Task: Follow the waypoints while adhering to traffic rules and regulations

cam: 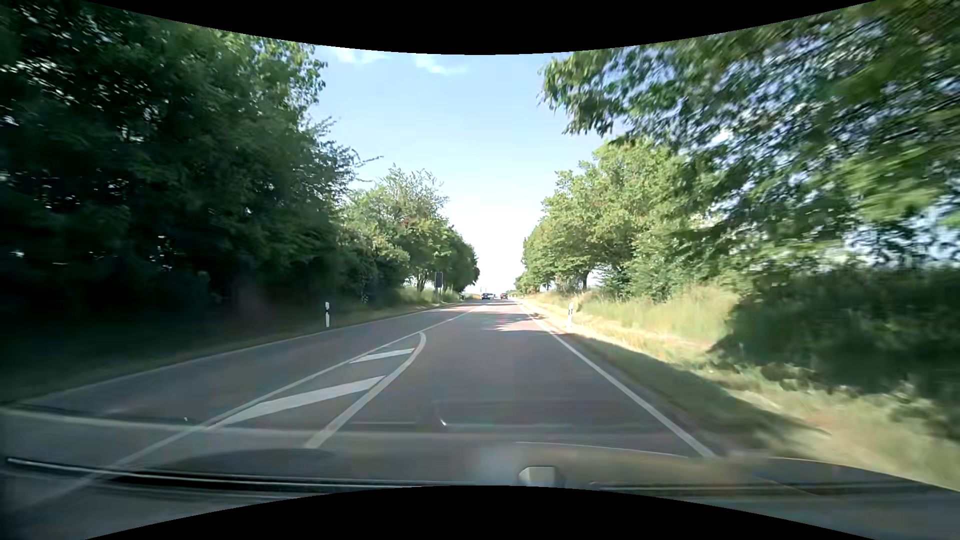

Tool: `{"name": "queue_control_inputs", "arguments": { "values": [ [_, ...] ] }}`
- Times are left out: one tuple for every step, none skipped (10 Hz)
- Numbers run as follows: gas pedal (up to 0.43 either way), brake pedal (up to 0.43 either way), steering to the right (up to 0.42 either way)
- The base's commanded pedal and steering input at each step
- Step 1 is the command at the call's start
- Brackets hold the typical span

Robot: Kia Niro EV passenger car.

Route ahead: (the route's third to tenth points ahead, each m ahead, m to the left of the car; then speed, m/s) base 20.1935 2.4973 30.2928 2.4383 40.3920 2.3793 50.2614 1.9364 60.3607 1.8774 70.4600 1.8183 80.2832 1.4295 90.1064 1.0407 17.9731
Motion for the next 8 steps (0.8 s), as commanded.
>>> {"name": "queue_control_inputs", "arguments": {
  "values": [
    [0.098, 0.006, 0.001],
    [0.098, 0.006, 0.001],
    [0.098, 0.006, 0.001],
    [0.098, 0.006, 0.001],
    [0.098, 0.006, 0.001],
    [0.098, 0.006, 0.001],
    [0.098, 0.006, 0.002],
    [0.098, 0.006, 0.003]
  ]
}}
